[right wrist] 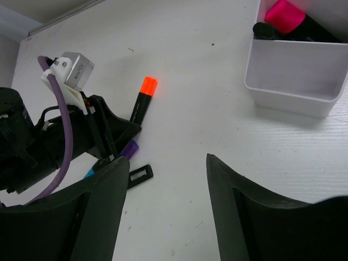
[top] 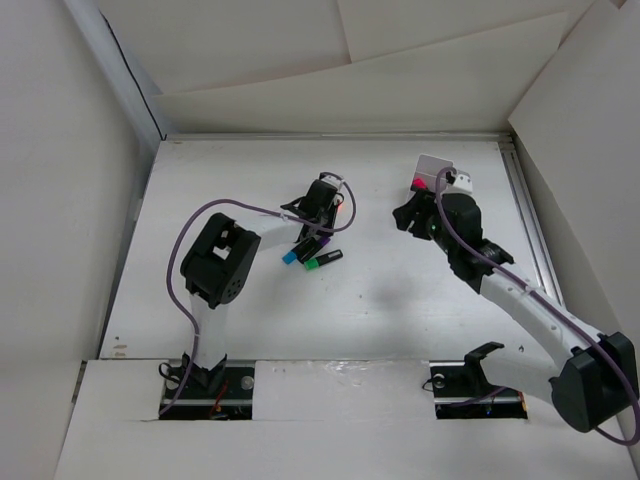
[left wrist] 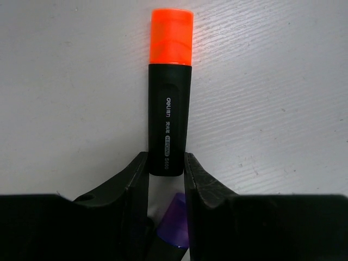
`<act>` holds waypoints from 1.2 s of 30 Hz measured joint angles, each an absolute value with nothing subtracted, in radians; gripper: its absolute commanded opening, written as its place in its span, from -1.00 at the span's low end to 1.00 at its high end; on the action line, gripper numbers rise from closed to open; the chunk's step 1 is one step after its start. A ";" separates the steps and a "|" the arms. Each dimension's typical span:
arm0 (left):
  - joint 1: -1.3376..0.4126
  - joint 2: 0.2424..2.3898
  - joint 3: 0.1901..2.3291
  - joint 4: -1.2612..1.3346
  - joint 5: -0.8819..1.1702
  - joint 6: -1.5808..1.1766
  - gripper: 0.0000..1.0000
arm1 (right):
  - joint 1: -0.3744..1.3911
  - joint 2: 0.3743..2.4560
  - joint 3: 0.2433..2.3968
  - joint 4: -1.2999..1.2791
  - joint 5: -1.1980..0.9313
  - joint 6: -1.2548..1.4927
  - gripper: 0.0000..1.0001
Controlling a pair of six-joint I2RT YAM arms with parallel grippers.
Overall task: Sort the stationery into containers
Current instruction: Pick up the pen from the center of the board.
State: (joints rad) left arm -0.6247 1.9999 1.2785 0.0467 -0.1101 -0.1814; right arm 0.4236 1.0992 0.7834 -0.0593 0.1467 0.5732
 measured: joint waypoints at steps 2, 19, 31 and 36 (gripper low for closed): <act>-0.627 2.000 1.279 0.052 -0.111 -0.181 -0.79 | 0.421 1.101 0.783 -0.052 0.128 0.573 0.34; -0.627 1.822 1.187 0.142 -0.111 -0.208 -1.00 | 0.393 1.131 0.768 -0.004 0.021 0.573 0.63; -0.712 1.454 0.841 0.416 -0.035 -0.245 -1.00 | 0.350 1.203 0.838 0.038 -0.287 0.580 0.93; -0.718 1.423 0.768 0.487 0.016 -0.260 -1.00 | 0.379 1.226 0.890 0.069 -0.380 0.575 0.95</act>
